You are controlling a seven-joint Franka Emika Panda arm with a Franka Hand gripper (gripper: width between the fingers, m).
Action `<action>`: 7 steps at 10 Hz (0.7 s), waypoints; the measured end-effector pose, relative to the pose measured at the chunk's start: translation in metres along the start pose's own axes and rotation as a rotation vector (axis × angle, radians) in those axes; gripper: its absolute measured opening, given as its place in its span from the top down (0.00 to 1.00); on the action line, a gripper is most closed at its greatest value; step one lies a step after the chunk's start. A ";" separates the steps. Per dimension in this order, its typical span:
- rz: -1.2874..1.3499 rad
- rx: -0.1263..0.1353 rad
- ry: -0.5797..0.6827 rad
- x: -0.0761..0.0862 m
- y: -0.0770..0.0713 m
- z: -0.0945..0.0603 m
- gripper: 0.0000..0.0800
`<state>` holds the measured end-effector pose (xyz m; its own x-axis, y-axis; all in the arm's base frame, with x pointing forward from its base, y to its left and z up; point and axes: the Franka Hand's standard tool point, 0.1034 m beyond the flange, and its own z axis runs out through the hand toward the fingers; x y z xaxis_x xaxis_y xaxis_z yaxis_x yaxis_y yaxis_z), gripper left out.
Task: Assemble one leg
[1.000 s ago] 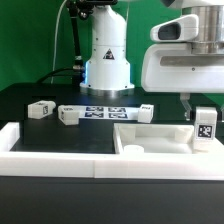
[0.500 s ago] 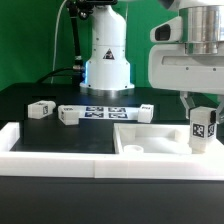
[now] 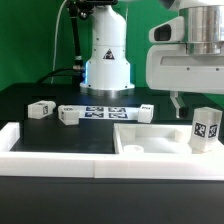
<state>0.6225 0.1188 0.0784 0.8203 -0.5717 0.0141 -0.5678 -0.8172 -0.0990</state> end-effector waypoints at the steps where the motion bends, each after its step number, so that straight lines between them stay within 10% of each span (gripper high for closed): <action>1: -0.098 -0.001 -0.001 -0.002 -0.001 0.001 0.19; 3: -0.385 -0.054 -0.032 0.001 -0.007 -0.002 0.19; 7: -0.767 -0.069 -0.013 0.008 -0.013 -0.002 0.19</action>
Offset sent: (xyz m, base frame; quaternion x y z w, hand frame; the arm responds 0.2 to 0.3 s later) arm 0.0174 0.0028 0.0075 -0.0583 -0.0213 -0.3001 0.9519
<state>0.6361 0.1243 0.0821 0.9866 0.1575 0.0423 0.1578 -0.9875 -0.0039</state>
